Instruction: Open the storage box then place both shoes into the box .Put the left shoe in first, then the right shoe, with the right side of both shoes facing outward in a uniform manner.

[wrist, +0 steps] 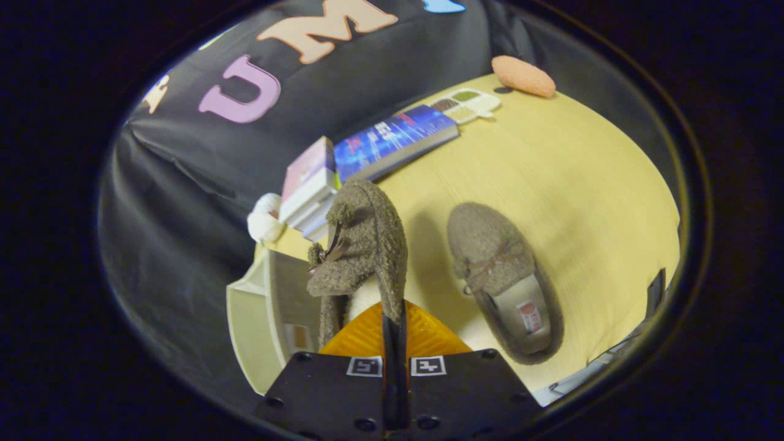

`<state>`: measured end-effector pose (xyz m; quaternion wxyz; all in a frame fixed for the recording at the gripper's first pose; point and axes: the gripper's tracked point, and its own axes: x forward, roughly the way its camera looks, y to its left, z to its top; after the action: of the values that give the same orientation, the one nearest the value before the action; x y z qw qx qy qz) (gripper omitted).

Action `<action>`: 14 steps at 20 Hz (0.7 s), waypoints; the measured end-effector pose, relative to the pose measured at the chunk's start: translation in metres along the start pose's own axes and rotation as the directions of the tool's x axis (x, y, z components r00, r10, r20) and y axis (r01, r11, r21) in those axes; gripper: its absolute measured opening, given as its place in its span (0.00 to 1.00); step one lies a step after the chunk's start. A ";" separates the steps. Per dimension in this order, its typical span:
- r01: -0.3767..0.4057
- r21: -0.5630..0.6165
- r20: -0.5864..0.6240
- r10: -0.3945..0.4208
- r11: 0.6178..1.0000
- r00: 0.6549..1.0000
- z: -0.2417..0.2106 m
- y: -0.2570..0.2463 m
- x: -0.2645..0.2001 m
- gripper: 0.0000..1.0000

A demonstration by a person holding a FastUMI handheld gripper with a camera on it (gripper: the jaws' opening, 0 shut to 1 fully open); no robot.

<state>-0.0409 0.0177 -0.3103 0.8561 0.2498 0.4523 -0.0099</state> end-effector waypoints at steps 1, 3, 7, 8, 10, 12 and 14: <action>-0.024 -0.015 0.030 0.024 1.000 0.999 0.011 0.016 -0.010 0.03; -0.081 -0.042 0.074 0.084 0.996 0.994 0.025 0.053 -0.029 0.03; -0.201 -0.095 0.058 0.207 0.975 0.977 0.015 0.123 -0.052 0.03; -0.224 -0.107 0.039 0.229 0.969 0.973 0.006 0.138 -0.052 0.03; -0.252 -0.125 -0.013 0.252 0.960 0.968 -0.017 0.158 -0.045 0.03; -0.263 -0.151 -0.072 0.254 0.953 0.964 -0.044 0.172 -0.035 0.03; -0.263 -0.173 -0.121 0.244 0.949 0.962 -0.071 0.177 -0.023 0.04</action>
<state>-0.0658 0.1991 -0.2515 0.8466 0.2242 0.4570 0.1554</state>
